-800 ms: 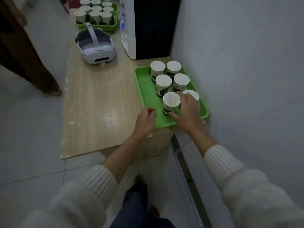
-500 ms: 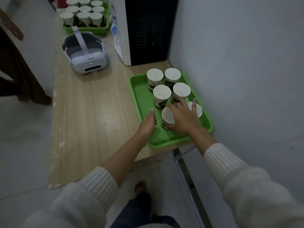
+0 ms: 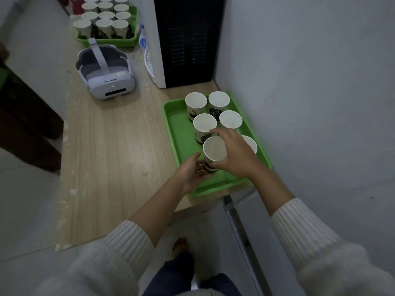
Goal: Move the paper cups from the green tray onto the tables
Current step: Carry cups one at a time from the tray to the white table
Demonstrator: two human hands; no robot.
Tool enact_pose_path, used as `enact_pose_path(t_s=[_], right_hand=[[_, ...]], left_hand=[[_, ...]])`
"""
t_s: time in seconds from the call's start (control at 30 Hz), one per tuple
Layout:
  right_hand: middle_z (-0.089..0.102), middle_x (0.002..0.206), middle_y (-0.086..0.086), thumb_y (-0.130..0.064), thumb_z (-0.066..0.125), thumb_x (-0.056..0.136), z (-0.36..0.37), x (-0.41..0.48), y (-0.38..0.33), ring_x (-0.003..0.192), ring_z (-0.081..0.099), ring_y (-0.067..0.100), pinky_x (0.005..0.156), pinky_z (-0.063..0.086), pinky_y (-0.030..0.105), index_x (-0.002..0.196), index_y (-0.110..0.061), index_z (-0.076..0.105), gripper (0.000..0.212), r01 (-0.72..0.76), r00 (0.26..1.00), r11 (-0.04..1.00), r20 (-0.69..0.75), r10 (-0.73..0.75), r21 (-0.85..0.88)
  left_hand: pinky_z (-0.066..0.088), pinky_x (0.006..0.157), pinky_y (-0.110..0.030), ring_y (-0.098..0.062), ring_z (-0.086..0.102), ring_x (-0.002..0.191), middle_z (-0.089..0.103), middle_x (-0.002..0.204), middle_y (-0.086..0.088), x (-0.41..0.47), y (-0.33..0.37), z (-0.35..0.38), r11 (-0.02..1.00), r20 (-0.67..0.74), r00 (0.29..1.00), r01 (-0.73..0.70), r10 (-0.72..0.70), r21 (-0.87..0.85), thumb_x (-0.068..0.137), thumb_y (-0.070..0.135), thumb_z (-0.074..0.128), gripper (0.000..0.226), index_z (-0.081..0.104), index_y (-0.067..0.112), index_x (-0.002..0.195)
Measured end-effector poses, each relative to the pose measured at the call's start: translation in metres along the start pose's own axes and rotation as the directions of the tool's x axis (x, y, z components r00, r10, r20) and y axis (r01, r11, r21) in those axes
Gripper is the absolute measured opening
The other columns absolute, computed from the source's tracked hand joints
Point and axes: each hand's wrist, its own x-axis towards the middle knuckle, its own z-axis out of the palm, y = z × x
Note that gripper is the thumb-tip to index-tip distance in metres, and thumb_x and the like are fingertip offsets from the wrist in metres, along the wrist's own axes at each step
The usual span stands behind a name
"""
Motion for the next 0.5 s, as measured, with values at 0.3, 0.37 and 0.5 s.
enact_pose_path(t_s=[0.3,0.37,0.5], right_hand=[[0.044,0.139,0.000,-0.018,0.085,0.064,0.000,-0.060,-0.029,0.122,0.043,0.012,0.097,0.035,0.024,0.143,-0.021,0.033,0.095,0.173,0.982,0.934,0.021,-0.189,0.311],[0.046,0.135,-0.003,-0.018,0.086,0.064,0.003,-0.078,-0.038,0.120,0.045,0.010,0.095,0.036,0.019,0.143,-0.023,0.032,0.096,0.191,0.977,0.913,0.022,-0.213,0.359],[0.054,0.119,-0.001,-0.019,0.087,0.063,0.020,-0.110,-0.060,0.107,0.054,0.014,0.086,0.042,0.019,0.142,-0.025,0.035,0.095,0.258,0.949,0.879,0.065,-0.308,0.401]], left_hand=[[0.051,0.073,-0.033,-0.020,0.053,0.066,0.053,0.078,-0.010,-0.064,-0.044,-0.005,0.980,-0.078,0.989,-0.138,0.127,-0.145,0.096,0.018,0.042,0.023,0.059,0.003,0.095],[0.049,0.072,-0.032,-0.019,0.052,0.066,0.054,0.077,-0.009,-0.083,-0.060,-0.011,0.969,-0.110,0.981,-0.177,0.160,-0.172,0.095,0.018,0.042,0.022,0.060,0.005,0.091],[0.051,0.064,-0.029,-0.014,0.056,0.054,0.059,0.063,-0.005,-0.118,-0.096,-0.035,0.933,-0.188,0.954,-0.275,0.234,-0.232,0.093,0.018,0.040,0.026,0.060,0.005,0.086]])
